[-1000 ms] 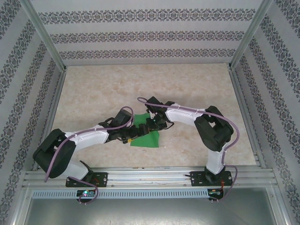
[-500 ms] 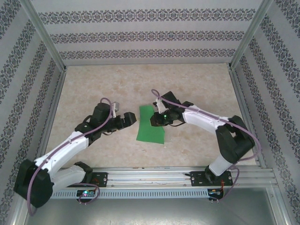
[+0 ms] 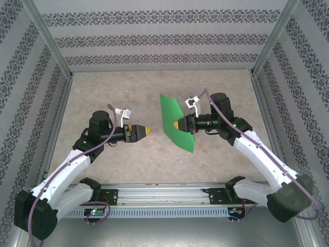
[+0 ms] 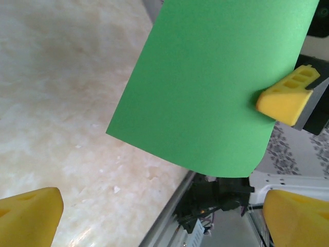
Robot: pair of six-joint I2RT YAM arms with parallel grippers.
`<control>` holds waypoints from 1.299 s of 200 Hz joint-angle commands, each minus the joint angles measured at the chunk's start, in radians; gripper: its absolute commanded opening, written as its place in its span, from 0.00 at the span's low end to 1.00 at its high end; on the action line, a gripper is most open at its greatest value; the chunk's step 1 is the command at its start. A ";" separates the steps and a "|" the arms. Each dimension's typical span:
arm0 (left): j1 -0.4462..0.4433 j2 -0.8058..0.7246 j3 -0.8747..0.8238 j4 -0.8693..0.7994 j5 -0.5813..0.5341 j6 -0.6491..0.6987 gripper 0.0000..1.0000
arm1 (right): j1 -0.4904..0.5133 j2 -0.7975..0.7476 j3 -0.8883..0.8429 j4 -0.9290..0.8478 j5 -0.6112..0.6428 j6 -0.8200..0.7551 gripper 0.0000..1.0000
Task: Fold a paper plane with a square sheet of paper (fold left side to right side)
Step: Place the paper at the center of the table.
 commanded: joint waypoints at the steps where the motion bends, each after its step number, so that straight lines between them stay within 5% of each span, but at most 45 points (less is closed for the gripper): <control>1: 0.011 0.020 0.067 0.065 0.100 0.060 1.00 | -0.003 -0.045 0.000 0.011 -0.150 -0.005 0.18; 83: -0.033 0.104 0.096 0.186 0.185 0.040 0.97 | 0.060 -0.026 0.022 0.040 -0.179 0.016 0.18; 107: -0.045 0.114 0.105 0.182 0.187 0.053 0.84 | 0.056 -0.003 0.024 0.029 -0.135 -0.004 0.18; 149: -0.045 0.119 0.122 0.120 0.158 0.085 0.41 | 0.031 0.014 0.008 0.010 -0.077 -0.023 0.21; 187: -0.045 0.130 0.115 0.080 0.098 0.092 0.15 | 0.019 0.003 -0.013 -0.010 -0.025 -0.033 0.40; 260: -0.045 0.223 0.055 0.006 -0.043 0.044 0.04 | -0.077 -0.016 -0.047 -0.143 0.338 -0.024 0.74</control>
